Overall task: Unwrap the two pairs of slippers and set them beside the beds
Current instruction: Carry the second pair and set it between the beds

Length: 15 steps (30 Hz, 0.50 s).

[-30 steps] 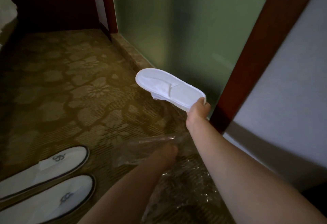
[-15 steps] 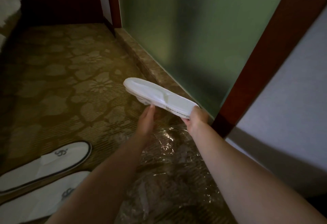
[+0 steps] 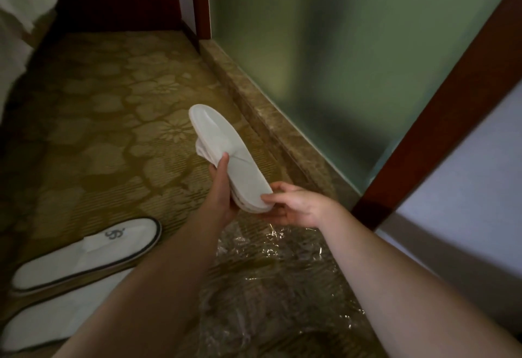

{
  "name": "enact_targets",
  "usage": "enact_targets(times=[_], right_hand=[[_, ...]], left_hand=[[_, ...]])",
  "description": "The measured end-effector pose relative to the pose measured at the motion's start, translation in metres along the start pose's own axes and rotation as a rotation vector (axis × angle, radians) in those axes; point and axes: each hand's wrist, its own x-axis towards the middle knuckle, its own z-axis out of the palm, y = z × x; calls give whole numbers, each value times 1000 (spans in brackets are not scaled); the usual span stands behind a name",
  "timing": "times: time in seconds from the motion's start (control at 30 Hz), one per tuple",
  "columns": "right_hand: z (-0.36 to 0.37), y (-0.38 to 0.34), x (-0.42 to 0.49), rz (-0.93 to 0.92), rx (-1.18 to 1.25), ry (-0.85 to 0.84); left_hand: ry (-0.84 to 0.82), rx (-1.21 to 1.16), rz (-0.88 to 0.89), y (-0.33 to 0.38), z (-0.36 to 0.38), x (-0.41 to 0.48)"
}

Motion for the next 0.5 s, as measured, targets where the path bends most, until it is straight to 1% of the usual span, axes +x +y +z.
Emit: enact_targets(times=[0.1,0.13,0.23,0.33,0.4,0.5], right_hand=[[1,3,1,12,-193,46],[1,3,2,11,-224,66],[1,4,6,1,-195,120],[4,8,11,-41,-306,213],[6,12,15,-60,-294,234],[9,12,18,-82,-159,229]], left_hand=[[-46,31,-64,2,-5,-1],[-59,35,-87,2,-5,-3],[-90,55,-125,-1,-1,-8],[-108,100,-107,-5,5,-9],[-107,123,-100,-7,9,-10],[-154,114,-107,-4,11,-10]])
